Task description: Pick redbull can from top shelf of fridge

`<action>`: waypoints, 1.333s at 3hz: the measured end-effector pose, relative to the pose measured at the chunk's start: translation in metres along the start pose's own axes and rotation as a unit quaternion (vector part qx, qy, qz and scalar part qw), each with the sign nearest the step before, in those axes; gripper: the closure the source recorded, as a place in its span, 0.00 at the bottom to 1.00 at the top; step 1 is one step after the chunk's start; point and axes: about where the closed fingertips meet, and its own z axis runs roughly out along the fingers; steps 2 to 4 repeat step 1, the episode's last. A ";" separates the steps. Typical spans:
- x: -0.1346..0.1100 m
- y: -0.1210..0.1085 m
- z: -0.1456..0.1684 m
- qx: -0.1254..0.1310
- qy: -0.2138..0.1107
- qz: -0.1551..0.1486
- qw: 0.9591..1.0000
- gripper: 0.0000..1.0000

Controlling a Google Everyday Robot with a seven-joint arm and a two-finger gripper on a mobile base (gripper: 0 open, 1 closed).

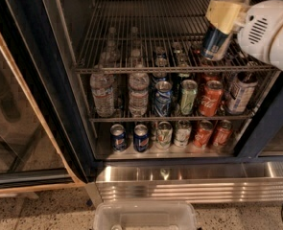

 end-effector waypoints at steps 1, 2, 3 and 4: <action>-0.005 -0.004 -0.007 0.011 -0.004 -0.018 1.000 1.00; -0.005 -0.004 -0.007 0.011 -0.004 -0.018 1.000 1.00; -0.005 -0.004 -0.007 0.011 -0.004 -0.018 1.000 1.00; -0.005 -0.004 -0.007 0.011 -0.004 -0.018 1.000 1.00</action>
Offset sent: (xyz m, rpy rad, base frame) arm 0.0000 0.0000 0.0000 0.0000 0.0000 0.0000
